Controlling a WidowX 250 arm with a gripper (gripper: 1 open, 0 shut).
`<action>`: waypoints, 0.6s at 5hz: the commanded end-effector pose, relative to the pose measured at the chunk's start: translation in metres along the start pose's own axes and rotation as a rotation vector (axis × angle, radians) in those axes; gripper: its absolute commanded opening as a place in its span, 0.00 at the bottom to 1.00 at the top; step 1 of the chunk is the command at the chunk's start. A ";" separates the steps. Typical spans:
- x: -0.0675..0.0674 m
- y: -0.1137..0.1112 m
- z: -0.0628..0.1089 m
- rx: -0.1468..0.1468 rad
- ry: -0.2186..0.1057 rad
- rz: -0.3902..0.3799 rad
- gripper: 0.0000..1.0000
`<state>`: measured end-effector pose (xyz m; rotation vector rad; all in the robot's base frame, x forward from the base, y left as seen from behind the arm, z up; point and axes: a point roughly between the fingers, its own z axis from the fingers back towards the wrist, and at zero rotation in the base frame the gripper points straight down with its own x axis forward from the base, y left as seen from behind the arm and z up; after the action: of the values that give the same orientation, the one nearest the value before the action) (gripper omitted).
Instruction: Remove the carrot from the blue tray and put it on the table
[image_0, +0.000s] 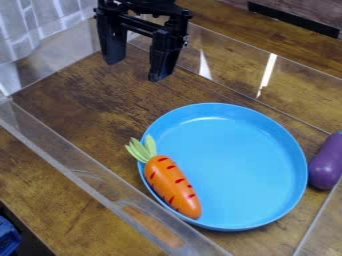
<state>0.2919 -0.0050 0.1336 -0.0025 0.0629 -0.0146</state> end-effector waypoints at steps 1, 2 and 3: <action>-0.002 0.017 0.001 -0.005 0.014 0.032 1.00; -0.004 0.035 0.005 -0.009 0.028 0.064 1.00; -0.011 0.026 -0.007 -0.010 0.041 0.038 1.00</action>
<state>0.2792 0.0227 0.1181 -0.0157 0.1404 0.0322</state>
